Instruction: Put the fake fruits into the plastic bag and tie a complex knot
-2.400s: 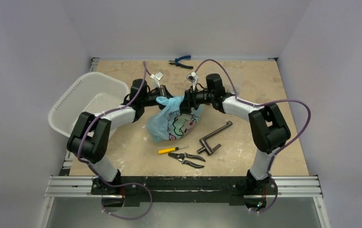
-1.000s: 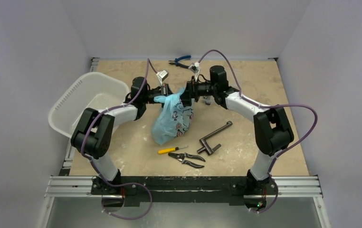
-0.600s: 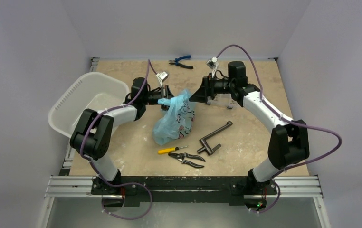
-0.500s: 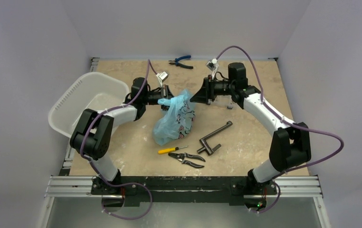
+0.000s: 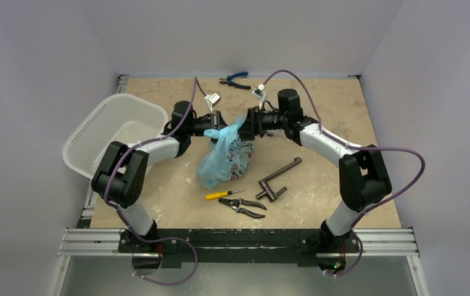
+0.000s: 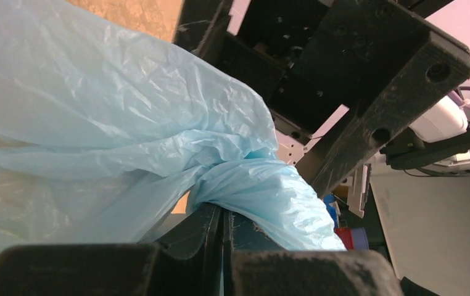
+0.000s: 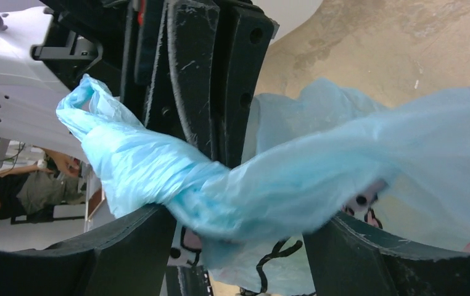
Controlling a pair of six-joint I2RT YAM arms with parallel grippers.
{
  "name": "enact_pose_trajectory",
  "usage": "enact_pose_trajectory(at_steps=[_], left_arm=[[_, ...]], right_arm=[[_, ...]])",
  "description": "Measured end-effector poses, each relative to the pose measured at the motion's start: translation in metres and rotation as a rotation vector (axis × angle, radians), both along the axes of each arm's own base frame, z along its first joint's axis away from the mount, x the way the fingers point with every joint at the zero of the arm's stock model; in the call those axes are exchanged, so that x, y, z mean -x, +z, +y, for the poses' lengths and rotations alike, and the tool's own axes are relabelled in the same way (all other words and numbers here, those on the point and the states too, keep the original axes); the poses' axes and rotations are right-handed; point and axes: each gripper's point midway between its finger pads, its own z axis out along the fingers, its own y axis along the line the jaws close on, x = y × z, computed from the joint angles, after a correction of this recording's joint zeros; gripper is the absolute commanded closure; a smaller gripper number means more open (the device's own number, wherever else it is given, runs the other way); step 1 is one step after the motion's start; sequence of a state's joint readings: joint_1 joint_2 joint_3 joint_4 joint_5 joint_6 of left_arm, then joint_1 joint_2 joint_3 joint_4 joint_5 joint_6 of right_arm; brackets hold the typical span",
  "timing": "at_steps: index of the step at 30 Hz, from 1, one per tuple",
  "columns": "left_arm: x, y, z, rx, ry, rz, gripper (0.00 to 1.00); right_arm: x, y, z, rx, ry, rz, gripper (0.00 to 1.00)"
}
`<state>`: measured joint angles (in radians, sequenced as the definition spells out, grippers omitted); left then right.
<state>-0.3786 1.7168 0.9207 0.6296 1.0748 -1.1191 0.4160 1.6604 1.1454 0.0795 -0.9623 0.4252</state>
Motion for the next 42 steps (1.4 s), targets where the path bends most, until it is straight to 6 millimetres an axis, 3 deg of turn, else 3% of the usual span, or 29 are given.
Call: enact_pose_trajectory(at_steps=[5, 15, 22, 28, 31, 34, 36, 40, 42], left_arm=[[0.003, -0.001, -0.006, 0.006, -0.022, 0.006, 1.0], [-0.001, -0.002, -0.013, 0.023, -0.034, 0.018, 1.0], [-0.002, -0.003, -0.015, 0.021, -0.028, 0.029, 1.0], [-0.001, -0.003, -0.016, 0.021, -0.029, 0.029, 1.0], [-0.001, -0.003, -0.016, 0.022, -0.029, 0.028, 1.0], [-0.001, -0.004, -0.016, 0.022, -0.029, 0.028, 1.0], [-0.002, -0.004, -0.016, 0.022, -0.029, 0.028, 1.0], [-0.002, -0.004, -0.016, 0.022, -0.029, 0.028, 1.0], [-0.002, -0.004, -0.016, 0.022, -0.029, 0.027, 1.0]], right_arm=[[0.001, -0.003, 0.018, -0.028, 0.014, 0.026, 0.25], [-0.008, -0.006, 0.034, -0.103, 0.016, 0.069, 0.08], [-0.012, -0.011, 0.013, -0.05, -0.004, 0.041, 0.05], [-0.006, 0.019, -0.02, -0.005, -0.041, -0.069, 0.04], [-0.003, 0.03, -0.036, 0.01, -0.061, -0.097, 0.16], [0.001, 0.033, -0.049, 0.033, -0.076, -0.104, 0.4], [0.005, 0.03, -0.056, 0.045, -0.082, -0.105, 0.5], [0.019, 0.01, -0.061, 0.063, -0.084, -0.05, 0.59], [0.023, 0.0, -0.061, 0.066, -0.086, -0.008, 0.58]])
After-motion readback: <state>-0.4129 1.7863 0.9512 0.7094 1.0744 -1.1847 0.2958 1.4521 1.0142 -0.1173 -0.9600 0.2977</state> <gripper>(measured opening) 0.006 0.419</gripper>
